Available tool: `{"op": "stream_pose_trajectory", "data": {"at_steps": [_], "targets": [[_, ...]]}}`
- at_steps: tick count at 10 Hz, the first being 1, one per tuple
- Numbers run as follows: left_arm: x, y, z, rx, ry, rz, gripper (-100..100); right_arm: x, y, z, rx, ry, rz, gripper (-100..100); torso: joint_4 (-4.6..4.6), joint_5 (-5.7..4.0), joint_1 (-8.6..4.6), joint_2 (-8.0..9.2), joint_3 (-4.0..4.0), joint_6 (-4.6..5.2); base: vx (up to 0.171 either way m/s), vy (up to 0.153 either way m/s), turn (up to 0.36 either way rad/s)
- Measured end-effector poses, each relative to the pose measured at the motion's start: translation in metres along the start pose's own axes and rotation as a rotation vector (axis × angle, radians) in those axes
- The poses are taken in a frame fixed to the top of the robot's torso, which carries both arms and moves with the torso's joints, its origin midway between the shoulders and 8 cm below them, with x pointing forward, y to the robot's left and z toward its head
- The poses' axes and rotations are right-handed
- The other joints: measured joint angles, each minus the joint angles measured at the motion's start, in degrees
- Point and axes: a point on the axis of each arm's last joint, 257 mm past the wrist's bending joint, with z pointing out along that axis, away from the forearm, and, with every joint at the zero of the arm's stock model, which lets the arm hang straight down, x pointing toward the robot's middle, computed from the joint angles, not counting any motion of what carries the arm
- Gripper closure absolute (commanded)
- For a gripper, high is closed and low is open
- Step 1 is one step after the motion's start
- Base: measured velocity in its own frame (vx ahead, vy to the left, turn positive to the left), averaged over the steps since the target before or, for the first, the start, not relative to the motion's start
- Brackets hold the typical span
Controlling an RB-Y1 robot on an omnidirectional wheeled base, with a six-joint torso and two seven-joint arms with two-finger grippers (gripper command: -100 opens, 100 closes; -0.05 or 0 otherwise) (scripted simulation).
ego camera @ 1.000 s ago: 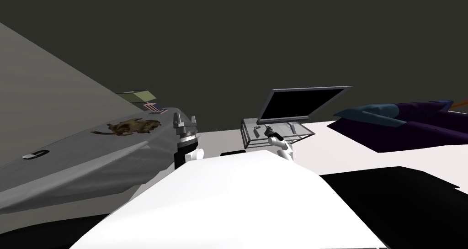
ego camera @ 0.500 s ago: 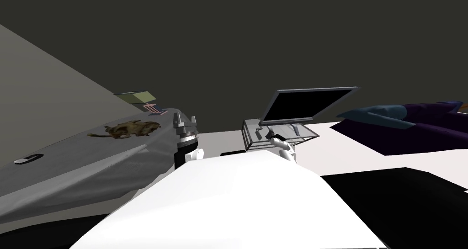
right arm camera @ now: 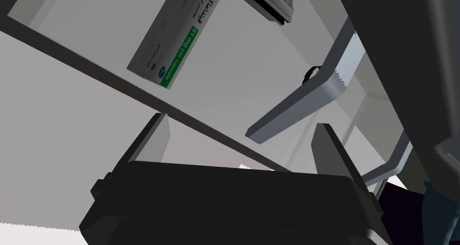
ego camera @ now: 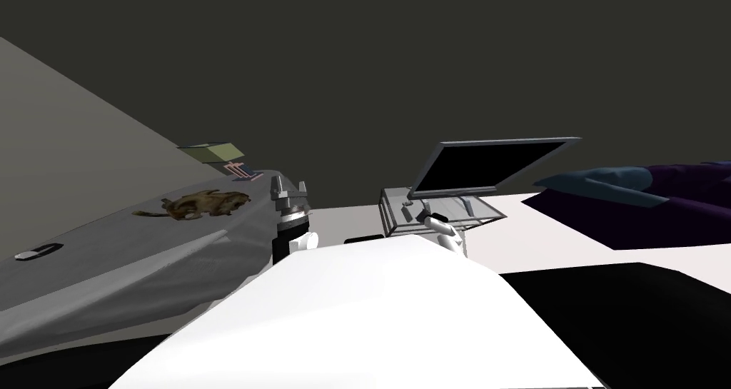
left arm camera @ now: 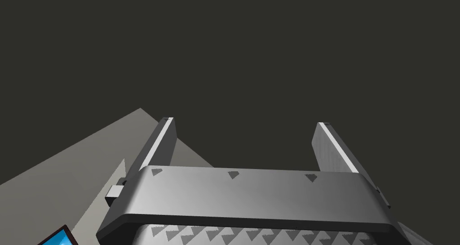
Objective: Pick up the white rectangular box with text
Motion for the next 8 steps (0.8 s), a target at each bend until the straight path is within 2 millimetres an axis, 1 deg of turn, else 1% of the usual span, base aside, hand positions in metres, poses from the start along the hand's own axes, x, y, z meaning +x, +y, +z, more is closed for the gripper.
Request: {"op": "stream_pose_trajectory", "data": {"at_steps": [2, 3, 5, 8], "targets": [[0.0, 0.0, 0.0, 0.0, 0.0, 0.0, 0, -0.019, -0.014, 0.006, 0.053, -0.036, 0.066, -100, 0.0, 0.0, -0.02, -0.01, -0.01, -0.01, 0.117, 0.016, 0.079], [0.0, 0.0, 0.0, 0.0, 0.0, 0.0, 0, -0.031, -0.02, 0.007, 0.087, -0.058, 0.121, -100, -0.03, 0.0, -0.06, -0.15, -0.09, -0.02, 0.109, 0.002, 0.026], [0.0, 0.0, 0.0, 0.0, 0.0, 0.0, 0, -0.05, -0.044, 0.007, 0.148, -0.101, 0.196, -100, -0.02, -0.01, -0.08, -0.07, -0.04, 0.0, 0.088, 0.001, 0.035], [0.0, 0.0, 0.0, 0.0, 0.0, 0.0, 0, -0.072, -0.069, 0.007, 0.215, -0.151, 0.287, -100, 0.01, -0.03, -0.14, 0.06, 0.02, 0.01, 0.077, -0.017, 0.052]]}}
